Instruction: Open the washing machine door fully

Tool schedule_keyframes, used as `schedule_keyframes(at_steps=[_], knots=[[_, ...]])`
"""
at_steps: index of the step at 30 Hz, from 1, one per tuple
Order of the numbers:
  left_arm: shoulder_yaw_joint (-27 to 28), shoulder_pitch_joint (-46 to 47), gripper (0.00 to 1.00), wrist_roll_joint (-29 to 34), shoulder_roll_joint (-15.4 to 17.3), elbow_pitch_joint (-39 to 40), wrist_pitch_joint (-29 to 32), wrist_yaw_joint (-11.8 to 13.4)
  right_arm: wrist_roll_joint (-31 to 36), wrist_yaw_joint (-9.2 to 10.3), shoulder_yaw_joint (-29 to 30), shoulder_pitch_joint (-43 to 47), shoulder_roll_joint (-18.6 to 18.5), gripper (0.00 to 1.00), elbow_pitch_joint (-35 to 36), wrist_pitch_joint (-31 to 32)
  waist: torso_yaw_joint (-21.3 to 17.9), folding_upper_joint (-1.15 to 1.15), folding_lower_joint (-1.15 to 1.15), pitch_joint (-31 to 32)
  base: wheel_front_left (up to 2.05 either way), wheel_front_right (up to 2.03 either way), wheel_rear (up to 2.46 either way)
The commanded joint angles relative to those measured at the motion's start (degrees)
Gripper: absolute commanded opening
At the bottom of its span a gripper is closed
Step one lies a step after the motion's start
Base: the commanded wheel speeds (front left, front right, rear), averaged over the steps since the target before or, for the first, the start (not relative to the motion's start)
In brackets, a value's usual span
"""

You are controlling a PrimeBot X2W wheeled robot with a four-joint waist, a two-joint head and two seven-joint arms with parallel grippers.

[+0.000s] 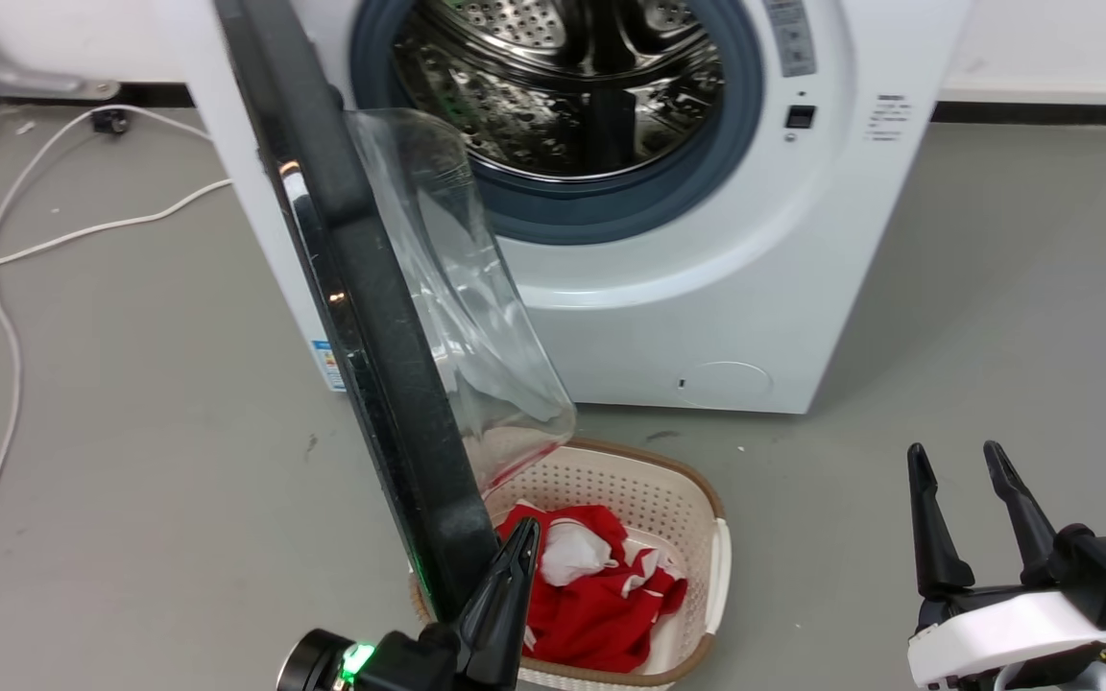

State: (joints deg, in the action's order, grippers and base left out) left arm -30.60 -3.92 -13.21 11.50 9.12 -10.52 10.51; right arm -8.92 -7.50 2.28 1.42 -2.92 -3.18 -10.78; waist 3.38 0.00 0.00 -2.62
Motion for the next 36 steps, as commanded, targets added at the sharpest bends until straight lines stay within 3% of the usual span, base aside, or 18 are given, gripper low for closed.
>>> schedule_keyframes(at_steps=[1, 14, 20, 24, 36], knots=[[0.3, -1.1, 0.0, 0.4, 0.3, 0.6, -0.2, 0.7, 0.1, 0.02, 0.2, 0.4, 0.1, 1.0, 0.5, 0.1, 1.5, 0.0, 0.0, 0.1, 0.0, 0.0, 0.0], [1.6, -3.7, 0.0, 0.0, 1.3, 2.4, -0.7, 2.9, 0.8, 0.03, 1.4, 0.8, 0.1, 1.0, 2.8, 1.5, 12.3, 0.0, 0.0, -0.6, 0.0, 0.0, 0.0], [5.1, -3.7, 0.0, -1.5, 2.1, 1.9, -1.5, 4.4, 0.6, 0.03, 0.7, 0.2, 0.1, 1.0, 3.2, 2.0, 16.0, 0.0, 0.0, -1.0, 0.0, 0.0, 0.0], [8.8, -2.6, 0.0, -3.4, 3.2, 0.5, -2.4, 4.7, 0.7, 0.03, 0.5, -0.2, 0.1, 1.0, 3.2, 2.2, 17.0, 0.0, 0.0, -1.2, 0.0, 0.0, 0.0], [21.9, 5.1, 0.0, -11.5, 7.2, -7.3, -4.1, 2.2, 1.8, 0.03, 0.3, -2.6, 0.1, 1.0, 4.2, 4.0, 15.9, 0.0, 0.0, -4.0, 0.0, 0.0, 0.0]])
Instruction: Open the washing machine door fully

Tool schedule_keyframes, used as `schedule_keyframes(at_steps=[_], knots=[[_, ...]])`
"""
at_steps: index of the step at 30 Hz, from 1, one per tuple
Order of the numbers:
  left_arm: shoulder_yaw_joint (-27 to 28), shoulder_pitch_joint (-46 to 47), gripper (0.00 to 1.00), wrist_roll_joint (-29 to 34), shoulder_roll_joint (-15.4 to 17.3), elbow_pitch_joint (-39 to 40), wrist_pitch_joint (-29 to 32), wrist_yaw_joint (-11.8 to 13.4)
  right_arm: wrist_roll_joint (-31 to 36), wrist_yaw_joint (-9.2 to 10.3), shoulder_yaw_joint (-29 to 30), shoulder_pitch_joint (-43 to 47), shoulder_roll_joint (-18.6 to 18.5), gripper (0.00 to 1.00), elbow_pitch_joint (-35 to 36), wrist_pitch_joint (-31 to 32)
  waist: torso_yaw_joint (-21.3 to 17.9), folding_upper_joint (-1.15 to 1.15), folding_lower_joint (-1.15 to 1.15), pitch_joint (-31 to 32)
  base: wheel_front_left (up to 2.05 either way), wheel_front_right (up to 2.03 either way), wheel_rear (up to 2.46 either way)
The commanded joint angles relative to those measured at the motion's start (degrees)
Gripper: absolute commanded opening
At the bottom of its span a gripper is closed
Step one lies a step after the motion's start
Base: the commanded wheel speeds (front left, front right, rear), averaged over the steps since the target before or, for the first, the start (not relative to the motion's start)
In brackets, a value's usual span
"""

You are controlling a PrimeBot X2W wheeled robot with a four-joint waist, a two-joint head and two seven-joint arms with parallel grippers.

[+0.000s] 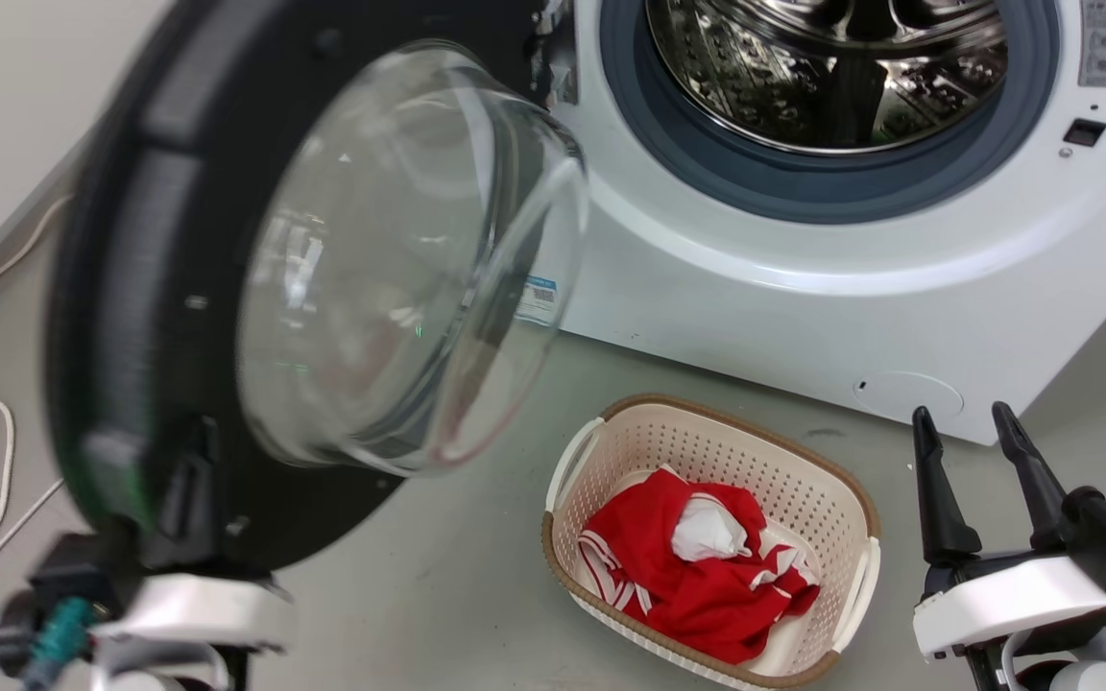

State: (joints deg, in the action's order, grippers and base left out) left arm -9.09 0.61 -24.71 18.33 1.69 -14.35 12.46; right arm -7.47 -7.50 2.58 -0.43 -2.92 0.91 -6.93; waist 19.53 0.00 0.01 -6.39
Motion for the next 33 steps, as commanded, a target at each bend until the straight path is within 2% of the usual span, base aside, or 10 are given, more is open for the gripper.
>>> schedule_keyframes(at_steps=[1, 11, 18, 26, 33], knots=[[1.4, 1.5, 0.0, -0.4, 0.8, -1.0, -0.4, -0.2, 0.5, 0.02, 0.0, -0.7, 0.1, 1.0, 0.3, 0.2, -0.4, 0.0, -0.01, -0.6, 0.0, 0.0, 0.0], [9.9, 8.9, 0.0, -1.9, 3.6, -11.5, -0.9, -3.5, 0.6, 0.02, -0.4, -2.1, 0.1, 1.0, 0.9, 0.6, -3.1, 0.0, -0.01, -3.2, 0.0, 0.0, 0.0], [17.1, 11.4, 0.0, -0.6, 3.8, -15.4, -0.9, -6.3, 0.4, 0.02, -0.8, -3.1, 0.1, 1.0, 0.6, 0.4, -4.5, 0.0, -0.01, -4.1, 0.0, 0.0, 0.0], [21.2, 8.6, 0.0, 3.1, 0.7, -15.5, -0.8, -8.4, -0.8, 0.02, -1.5, -2.5, 0.1, 1.0, -0.8, -0.6, -5.7, 0.0, -0.01, -2.5, 0.0, 0.0, 0.0], [22.3, 2.2, 0.0, 7.2, -3.0, -9.0, -0.8, -8.6, -1.3, 0.03, -2.5, -1.6, 0.1, 1.0, -1.5, -1.1, -7.0, 0.0, -0.01, 0.4, 0.0, 0.0, 0.0]])
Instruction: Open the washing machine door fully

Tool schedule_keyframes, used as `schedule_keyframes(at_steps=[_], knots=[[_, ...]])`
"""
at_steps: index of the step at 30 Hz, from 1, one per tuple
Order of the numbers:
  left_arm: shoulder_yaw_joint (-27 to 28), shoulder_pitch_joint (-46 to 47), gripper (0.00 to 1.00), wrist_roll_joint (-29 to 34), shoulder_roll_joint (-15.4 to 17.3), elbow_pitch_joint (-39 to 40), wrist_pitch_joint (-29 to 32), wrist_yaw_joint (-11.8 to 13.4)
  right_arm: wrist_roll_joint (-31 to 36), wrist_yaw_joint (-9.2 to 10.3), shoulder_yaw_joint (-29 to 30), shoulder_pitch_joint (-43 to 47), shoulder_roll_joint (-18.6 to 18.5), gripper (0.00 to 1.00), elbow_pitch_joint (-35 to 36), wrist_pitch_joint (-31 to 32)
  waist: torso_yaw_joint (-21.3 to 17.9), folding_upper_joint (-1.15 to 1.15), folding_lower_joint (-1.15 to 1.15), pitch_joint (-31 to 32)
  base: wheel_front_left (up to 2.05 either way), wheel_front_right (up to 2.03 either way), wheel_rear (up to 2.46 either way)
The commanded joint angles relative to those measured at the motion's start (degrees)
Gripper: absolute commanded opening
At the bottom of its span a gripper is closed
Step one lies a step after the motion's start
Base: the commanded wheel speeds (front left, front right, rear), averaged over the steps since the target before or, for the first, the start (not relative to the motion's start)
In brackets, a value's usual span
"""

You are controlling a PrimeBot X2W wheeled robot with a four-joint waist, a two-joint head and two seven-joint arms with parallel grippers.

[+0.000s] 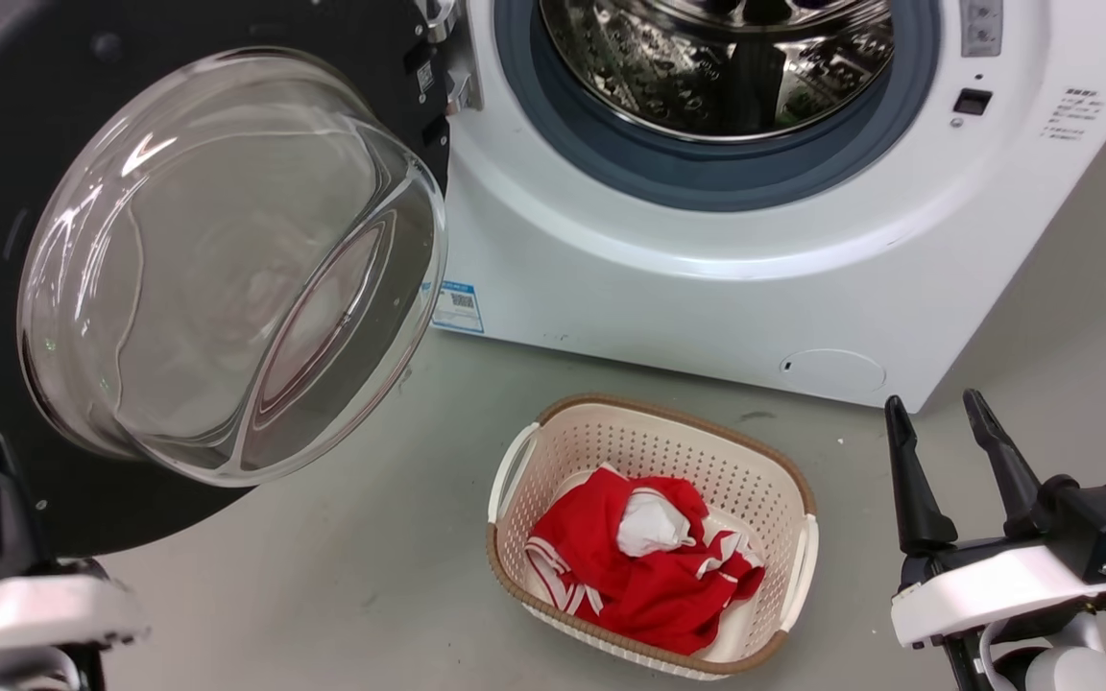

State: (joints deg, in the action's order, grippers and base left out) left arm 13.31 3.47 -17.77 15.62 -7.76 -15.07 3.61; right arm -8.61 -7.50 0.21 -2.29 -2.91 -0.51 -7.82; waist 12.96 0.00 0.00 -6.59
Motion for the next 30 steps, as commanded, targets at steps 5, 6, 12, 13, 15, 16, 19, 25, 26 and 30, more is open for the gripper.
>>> schedule_keyframes(at_steps=[5, 6, 12, 13, 15, 16, 19, 25, 26, 30], knots=[[-2.6, -6.5, 0.0, 3.7, -4.4, 6.8, -0.1, 0.8, -0.5, 0.03, -0.5, 1.1, 0.1, 1.0, -0.5, -0.3, -1.6, 0.0, 0.0, 2.0, 0.0, 0.0, 0.0], [-2.8, -7.1, 0.0, 3.6, -4.7, 7.4, -0.1, 0.5, -0.5, 0.02, -0.6, 1.2, 0.1, 1.0, -0.5, -0.3, -1.9, 0.0, 0.0, 2.1, 0.0, 0.0, 0.0], [-6.4, -9.6, 1.0, 6.0, -7.7, 11.3, -0.1, 0.0, -0.4, 0.02, -0.9, 1.9, 0.1, 1.0, -0.3, -0.2, -3.2, 0.0, 0.0, 3.1, 0.0, 0.0, 0.0], [-7.1, -9.8, 1.0, 6.3, -8.2, 11.7, -0.1, -0.1, -0.6, 0.02, -1.0, 2.1, 0.1, 1.0, -0.3, -0.1, -3.5, 0.0, 0.0, 3.2, 0.0, 0.0, 0.0], [-8.7, -9.9, 1.0, 7.3, -8.7, 12.5, -0.1, -0.4, -0.2, 0.02, -1.3, 2.2, 0.1, 1.0, 0.0, 0.0, -3.9, 0.0, 0.0, 3.4, 0.0, 0.0, 0.0], [-9.4, -9.7, 1.0, 7.7, -9.0, 12.6, -0.1, -0.6, -0.2, 0.02, -1.4, 2.2, 0.1, 1.0, 0.1, 0.1, -4.1, 0.0, 0.0, 3.5, 0.0, 0.0, 0.0], [-12.2, -8.6, 1.0, 9.5, -9.4, 12.8, -0.1, -1.3, 0.7, 0.02, -1.7, 2.4, 0.1, 1.0, 0.2, 0.3, -5.1, 0.0, 0.0, 4.0, 0.0, 0.0, 0.0], [-16.0, -6.0, 1.0, 11.3, -9.8, 12.0, -0.1, -2.6, 1.8, 0.03, -1.9, 2.4, 0.1, 1.0, 0.8, 0.4, -7.8, 0.0, 0.0, 4.7, 0.0, 0.0, 0.0], [-16.3, -5.4, 1.0, 11.5, -9.9, 11.7, -0.1, -2.9, 2.1, 0.03, -1.9, 2.3, 0.1, 1.0, 0.9, 0.4, -8.4, 0.0, 0.0, 4.7, 0.0, 0.0, 0.0], [-16.9, -3.8, 1.0, 11.9, -9.7, 10.7, -0.1, -3.3, 3.2, 0.03, -1.5, 2.4, 0.1, 1.0, 1.5, 0.4, -10.6, 0.0, 0.0, 4.6, 0.0, 0.0, 0.0]])
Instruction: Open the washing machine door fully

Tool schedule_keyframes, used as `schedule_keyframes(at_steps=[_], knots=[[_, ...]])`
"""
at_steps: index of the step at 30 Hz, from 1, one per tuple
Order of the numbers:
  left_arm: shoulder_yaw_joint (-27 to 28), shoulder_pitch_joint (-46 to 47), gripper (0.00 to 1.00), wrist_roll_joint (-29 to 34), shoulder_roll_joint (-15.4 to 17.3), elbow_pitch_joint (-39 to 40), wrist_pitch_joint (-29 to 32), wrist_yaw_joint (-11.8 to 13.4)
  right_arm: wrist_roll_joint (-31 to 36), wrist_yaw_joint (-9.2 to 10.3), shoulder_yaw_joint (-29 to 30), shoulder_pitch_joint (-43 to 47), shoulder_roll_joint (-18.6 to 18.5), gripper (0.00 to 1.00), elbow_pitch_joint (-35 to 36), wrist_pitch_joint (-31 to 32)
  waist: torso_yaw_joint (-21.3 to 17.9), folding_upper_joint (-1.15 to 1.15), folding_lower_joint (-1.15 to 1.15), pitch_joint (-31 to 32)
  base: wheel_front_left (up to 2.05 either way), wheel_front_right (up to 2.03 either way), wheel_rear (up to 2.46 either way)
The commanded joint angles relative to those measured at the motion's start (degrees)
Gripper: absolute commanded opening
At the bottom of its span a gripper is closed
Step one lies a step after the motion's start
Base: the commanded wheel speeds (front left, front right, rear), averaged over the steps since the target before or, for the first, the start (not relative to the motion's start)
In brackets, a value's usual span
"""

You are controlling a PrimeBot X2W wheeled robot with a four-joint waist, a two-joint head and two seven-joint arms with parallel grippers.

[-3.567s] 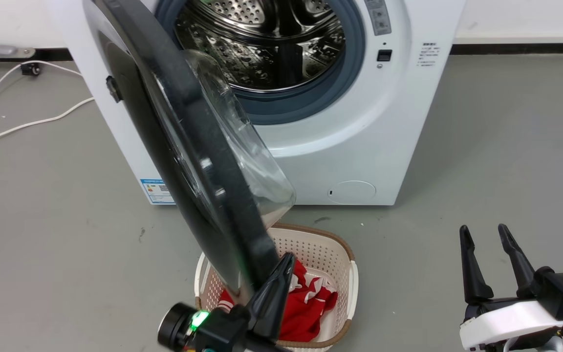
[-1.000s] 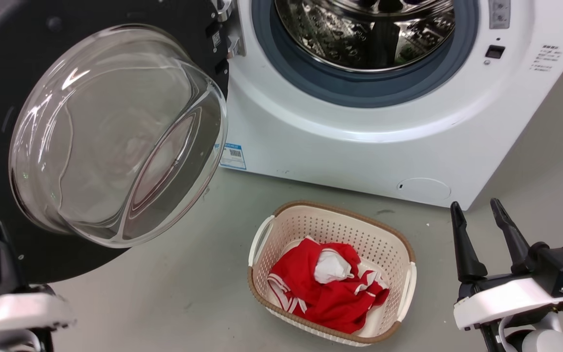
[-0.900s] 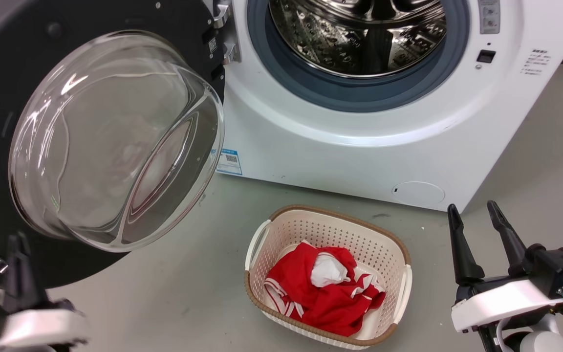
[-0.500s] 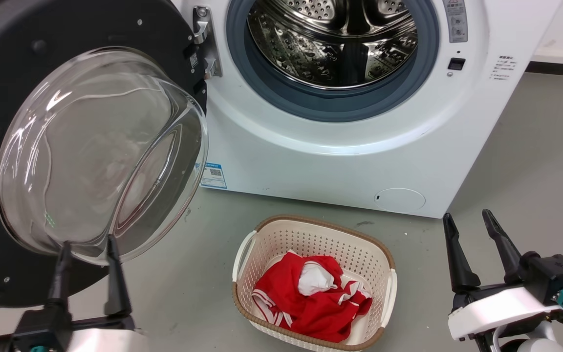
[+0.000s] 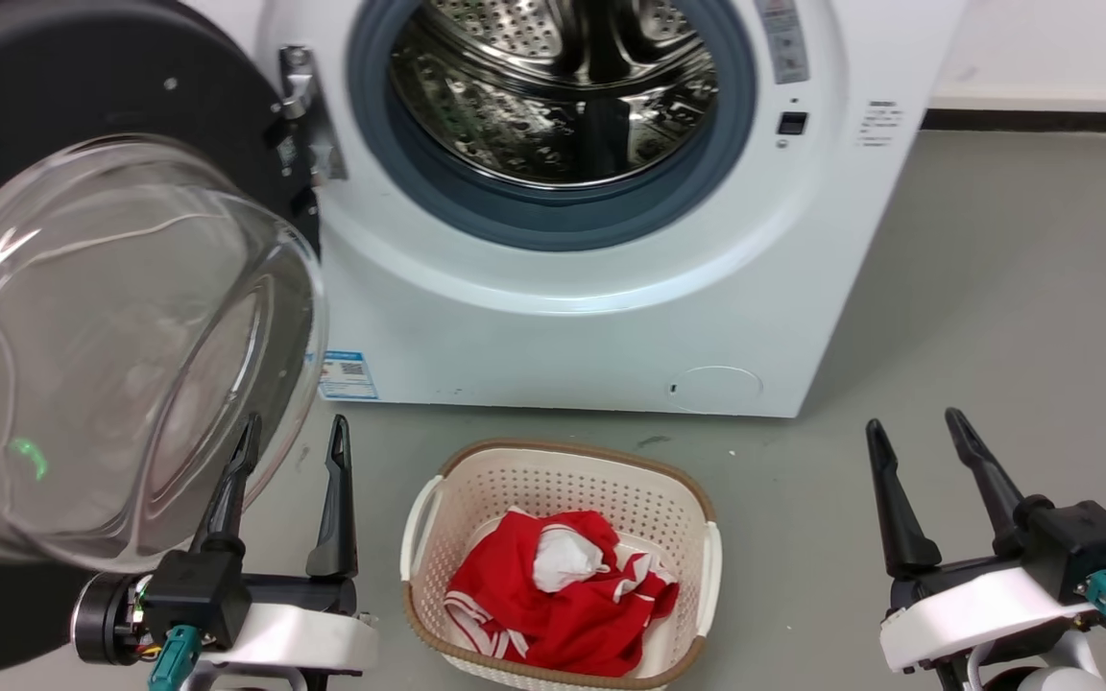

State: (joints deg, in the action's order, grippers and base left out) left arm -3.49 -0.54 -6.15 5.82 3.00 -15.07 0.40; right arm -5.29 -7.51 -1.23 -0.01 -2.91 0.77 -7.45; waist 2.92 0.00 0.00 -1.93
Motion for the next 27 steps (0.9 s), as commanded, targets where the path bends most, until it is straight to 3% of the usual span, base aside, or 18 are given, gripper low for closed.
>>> schedule_keyframes(at_steps=[1, 10, 27], knots=[[0.0, 0.6, 1.0, 0.4, 0.2, -0.3, -0.1, -0.2, 0.3, 0.04, 0.2, 0.1, 0.1, 1.0, 0.4, 0.0, -1.1, 0.0, 0.0, -0.1, 0.0, 0.0, 0.0], [2.2, 0.3, 1.0, 0.1, 0.5, -2.4, -0.1, 0.5, 1.2, 0.04, 0.3, 0.8, 0.1, 1.0, 1.1, -0.1, -4.0, 0.0, 0.0, -0.3, 0.0, 0.0, 0.0], [3.0, 0.7, 1.0, 0.2, 0.2, -3.8, -0.1, -0.5, 0.3, 0.04, 0.3, 0.8, 0.1, 1.0, 0.6, -0.5, -3.8, 0.0, 0.0, -0.6, 0.0, 0.0, 0.0]])
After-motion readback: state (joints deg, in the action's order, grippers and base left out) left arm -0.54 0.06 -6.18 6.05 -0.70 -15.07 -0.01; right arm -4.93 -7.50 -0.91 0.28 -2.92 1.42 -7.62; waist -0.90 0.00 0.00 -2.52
